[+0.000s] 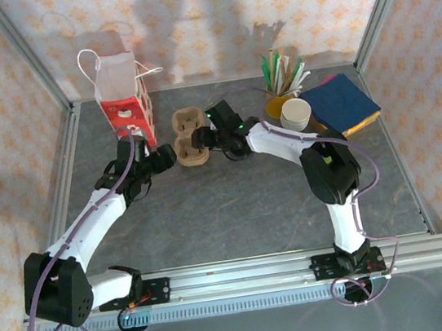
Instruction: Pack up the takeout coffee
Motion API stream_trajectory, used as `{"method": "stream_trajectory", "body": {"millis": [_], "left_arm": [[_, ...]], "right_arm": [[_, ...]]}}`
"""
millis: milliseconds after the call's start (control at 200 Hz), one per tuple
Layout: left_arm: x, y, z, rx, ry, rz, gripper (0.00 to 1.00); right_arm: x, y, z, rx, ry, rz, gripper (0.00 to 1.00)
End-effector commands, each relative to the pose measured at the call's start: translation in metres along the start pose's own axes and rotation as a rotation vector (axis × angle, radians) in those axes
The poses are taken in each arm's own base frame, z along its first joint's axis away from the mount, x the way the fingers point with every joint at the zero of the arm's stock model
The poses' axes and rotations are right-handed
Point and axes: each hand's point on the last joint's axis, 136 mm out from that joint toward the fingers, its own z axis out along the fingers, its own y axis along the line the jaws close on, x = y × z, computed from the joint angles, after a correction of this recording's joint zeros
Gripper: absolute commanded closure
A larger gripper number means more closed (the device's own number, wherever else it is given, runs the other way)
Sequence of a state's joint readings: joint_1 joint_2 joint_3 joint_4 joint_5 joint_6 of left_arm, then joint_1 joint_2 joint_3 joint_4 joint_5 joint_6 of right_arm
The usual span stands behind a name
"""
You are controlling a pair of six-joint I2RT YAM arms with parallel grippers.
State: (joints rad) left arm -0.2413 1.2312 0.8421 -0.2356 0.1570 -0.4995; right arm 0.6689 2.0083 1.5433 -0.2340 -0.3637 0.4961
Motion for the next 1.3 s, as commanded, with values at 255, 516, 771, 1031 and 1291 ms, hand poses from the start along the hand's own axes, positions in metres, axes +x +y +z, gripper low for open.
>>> {"method": "stream_trajectory", "body": {"millis": [255,516,771,1031,1291], "left_arm": [[-0.004,0.002,-0.009,0.011,-0.031,-0.005,0.20],[-0.004,0.002,-0.007,0.015,-0.028,-0.007,0.20],[-0.001,0.004,-0.006,0.015,-0.024,-0.009,0.20],[-0.001,0.003,-0.007,0.019,-0.026,-0.012,0.20],[-0.001,0.006,-0.008,0.009,-0.028,-0.010,0.20]], "right_arm": [[-0.002,-0.001,0.016,0.010,0.012,-0.009,0.44],[-0.006,0.001,0.011,0.014,0.001,-0.009,0.49],[-0.010,0.005,0.004,0.041,-0.019,-0.026,0.45],[-0.008,0.011,0.006,0.028,-0.007,-0.026,0.47],[-0.006,0.016,0.009,-0.009,0.001,0.001,0.50]]}}
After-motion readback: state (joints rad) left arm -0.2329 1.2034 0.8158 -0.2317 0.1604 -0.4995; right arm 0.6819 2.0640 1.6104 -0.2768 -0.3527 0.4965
